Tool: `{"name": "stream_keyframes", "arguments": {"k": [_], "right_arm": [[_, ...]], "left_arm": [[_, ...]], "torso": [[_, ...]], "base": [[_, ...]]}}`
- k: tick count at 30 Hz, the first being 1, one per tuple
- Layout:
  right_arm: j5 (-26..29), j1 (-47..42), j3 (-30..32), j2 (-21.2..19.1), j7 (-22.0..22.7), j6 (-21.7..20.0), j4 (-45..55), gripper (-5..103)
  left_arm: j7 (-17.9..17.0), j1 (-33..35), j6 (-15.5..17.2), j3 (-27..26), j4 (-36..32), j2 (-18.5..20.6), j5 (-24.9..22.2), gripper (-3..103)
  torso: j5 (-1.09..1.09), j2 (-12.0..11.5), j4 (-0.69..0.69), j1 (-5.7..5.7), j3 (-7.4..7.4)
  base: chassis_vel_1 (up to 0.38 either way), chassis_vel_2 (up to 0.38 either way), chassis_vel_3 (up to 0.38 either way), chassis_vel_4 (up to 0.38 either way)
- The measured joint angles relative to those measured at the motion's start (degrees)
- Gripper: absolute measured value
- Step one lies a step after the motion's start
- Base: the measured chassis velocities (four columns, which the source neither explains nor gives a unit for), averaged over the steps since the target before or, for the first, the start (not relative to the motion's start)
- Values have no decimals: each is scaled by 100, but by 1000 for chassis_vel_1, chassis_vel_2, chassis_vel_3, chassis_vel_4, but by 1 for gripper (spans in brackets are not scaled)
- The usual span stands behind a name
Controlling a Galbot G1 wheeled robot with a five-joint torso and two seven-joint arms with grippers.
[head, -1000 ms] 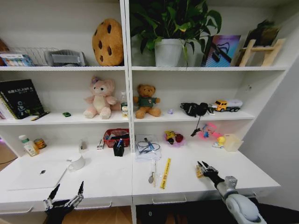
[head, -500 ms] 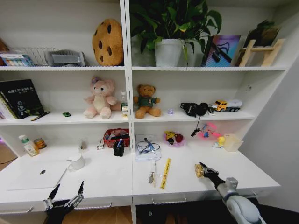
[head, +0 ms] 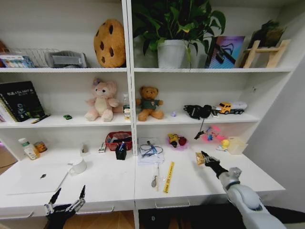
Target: Organize the objects on the table.
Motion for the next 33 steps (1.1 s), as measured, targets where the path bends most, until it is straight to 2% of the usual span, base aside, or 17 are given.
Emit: {"name": "stream_keyframes", "arguments": {"k": [1, 3, 4, 6, 15, 24, 29, 33], "right_arm": [[0, 0, 0, 0, 0, 0, 0, 0], [158, 795, -501, 4, 76, -122, -560, 0], [158, 795, -501, 4, 76, -122, -560, 0], [346, 1350, -922, 84, 141, -227, -1005, 0], [149, 2568, -1592, 538, 158, -75, -2039, 0], [-39, 2867, -1702, 680, 160, -7, -2464, 0], [-111, 3017, -1829, 743, 159, 69, -2833, 0], [-270, 3268, -2036, 1088, 150, 525, -3627, 0]], "left_arm": [[0, 0, 0, 0, 0, 0, 0, 100], [-2, 0, 0, 0, 0, 0, 0, 100], [-2, 0, 0, 0, 0, 0, 0, 100], [-3, 0, 0, 0, 0, 0, 0, 100], [-1, 0, 0, 0, 0, 0, 0, 100], [-2, 0, 0, 0, 0, 0, 0, 100], [-2, 0, 0, 0, 0, 0, 0, 100], [-1, 0, 0, 0, 0, 0, 0, 100]], "torso": [[0, 0, 0, 0, 0], [0, 0, -1, 1, 0], [0, 0, -1, 1, 0], [0, 0, -5, 0, 0], [-2, 1, -3, 0, 0], [-1, 1, -2, 0, 0], [-1, 1, -6, 0, 0], [0, 0, -2, 0, 0]], "base": [[0, 0, 0, 0], [0, 0, 0, 0], [0, 0, 0, 0], [0, 0, 0, 0], [0, 0, 0, 0], [0, 0, 0, 0], [0, 0, 0, 0], [0, 0, 0, 0]]}}
